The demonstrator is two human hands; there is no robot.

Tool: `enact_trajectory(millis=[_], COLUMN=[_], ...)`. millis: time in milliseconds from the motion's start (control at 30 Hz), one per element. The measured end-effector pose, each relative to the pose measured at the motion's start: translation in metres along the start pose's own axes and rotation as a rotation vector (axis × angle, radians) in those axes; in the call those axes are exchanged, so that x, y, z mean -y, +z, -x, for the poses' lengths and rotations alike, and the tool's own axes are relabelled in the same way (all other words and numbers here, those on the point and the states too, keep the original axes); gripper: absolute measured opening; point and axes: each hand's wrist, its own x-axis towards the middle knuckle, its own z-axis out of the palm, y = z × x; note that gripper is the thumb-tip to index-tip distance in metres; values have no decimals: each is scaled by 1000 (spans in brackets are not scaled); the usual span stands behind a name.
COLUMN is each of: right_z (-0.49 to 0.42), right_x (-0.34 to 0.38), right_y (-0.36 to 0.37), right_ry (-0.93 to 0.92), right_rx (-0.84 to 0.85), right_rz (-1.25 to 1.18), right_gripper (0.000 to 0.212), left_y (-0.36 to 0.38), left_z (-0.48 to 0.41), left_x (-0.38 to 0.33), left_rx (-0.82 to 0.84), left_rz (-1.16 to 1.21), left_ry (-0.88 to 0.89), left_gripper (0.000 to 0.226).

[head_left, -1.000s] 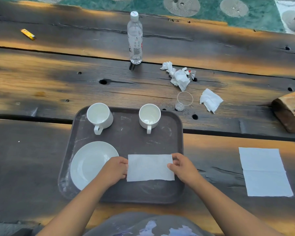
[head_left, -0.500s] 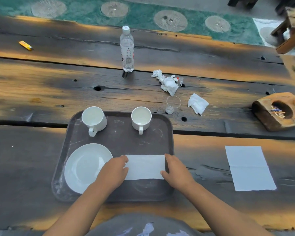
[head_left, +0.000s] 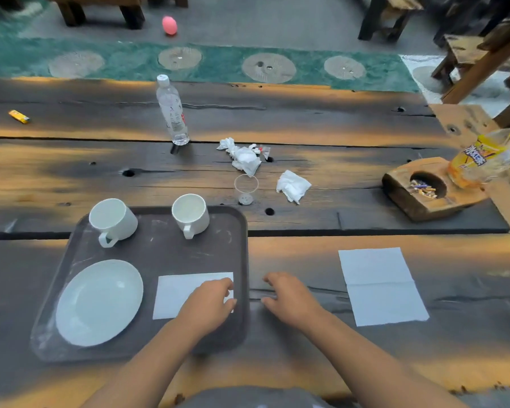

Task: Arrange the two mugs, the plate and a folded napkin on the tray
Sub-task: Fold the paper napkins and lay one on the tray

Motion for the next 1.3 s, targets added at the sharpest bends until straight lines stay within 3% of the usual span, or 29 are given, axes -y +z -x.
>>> enact_trajectory(millis=[300, 533, 1000, 1300], right_z=[54, 84, 81, 55], right_x=[-167, -254, -332, -346], right_y=[-65, -93, -118, -111], right_ry=[30, 79, 116, 35], right_rx=[-1, -7, -135, -140], right_rz=[21, -9, 14, 115], right_gripper=[45, 45, 28, 31], left_y=[71, 115, 153, 162], left_z=[-25, -40, -69, -88], left_x=[-146, -214, -252, -246], left_rx=[-2, -9, -43, -112], left_rz=[-72, -74, 60, 26], left_ry=[30, 49, 21, 45], left_gripper=[33, 30, 30, 31])
